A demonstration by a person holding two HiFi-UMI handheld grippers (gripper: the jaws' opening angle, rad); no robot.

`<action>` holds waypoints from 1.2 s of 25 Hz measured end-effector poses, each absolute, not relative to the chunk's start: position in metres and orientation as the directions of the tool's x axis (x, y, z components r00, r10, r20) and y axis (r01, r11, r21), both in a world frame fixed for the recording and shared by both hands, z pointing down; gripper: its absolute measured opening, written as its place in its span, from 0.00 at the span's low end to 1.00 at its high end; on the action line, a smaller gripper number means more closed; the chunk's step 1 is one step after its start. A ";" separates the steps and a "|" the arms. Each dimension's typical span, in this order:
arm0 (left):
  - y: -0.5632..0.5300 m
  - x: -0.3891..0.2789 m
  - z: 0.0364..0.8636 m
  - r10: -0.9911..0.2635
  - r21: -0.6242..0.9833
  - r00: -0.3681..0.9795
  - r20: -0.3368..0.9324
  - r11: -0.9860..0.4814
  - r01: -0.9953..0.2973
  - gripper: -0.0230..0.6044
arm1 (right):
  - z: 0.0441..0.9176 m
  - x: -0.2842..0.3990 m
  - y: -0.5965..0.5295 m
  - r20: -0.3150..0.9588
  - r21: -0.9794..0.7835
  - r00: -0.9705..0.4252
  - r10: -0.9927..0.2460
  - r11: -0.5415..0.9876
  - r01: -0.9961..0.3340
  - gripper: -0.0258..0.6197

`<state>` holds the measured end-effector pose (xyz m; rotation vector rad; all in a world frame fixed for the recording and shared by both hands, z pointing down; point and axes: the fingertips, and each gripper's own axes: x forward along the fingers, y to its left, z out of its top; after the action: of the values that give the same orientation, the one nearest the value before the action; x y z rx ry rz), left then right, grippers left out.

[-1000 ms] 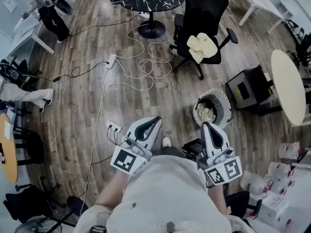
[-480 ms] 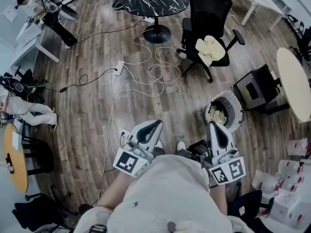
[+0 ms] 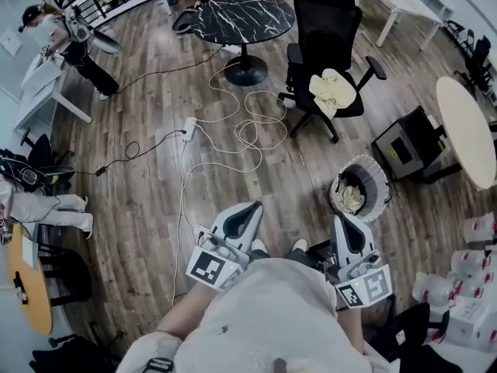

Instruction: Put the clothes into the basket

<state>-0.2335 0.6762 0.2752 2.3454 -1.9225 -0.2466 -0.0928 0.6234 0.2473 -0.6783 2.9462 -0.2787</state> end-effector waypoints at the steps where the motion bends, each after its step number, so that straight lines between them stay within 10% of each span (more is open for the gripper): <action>1: 0.673 -0.232 0.273 -0.977 0.168 0.202 -0.070 -0.211 -0.963 0.07 | 0.247 -0.092 0.625 -0.066 -0.204 -0.894 -0.444 0.883 -0.423 0.05; 30: 0.595 -0.291 0.284 -0.989 0.127 0.149 -0.021 -0.151 -0.980 0.07 | 0.270 -0.167 0.521 -0.009 -0.251 -0.907 -0.420 0.879 -0.405 0.05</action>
<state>-0.2915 0.5946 0.2842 2.3172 -1.9908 -0.1509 -0.1673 0.5208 0.2698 -0.6557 2.9843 -0.3775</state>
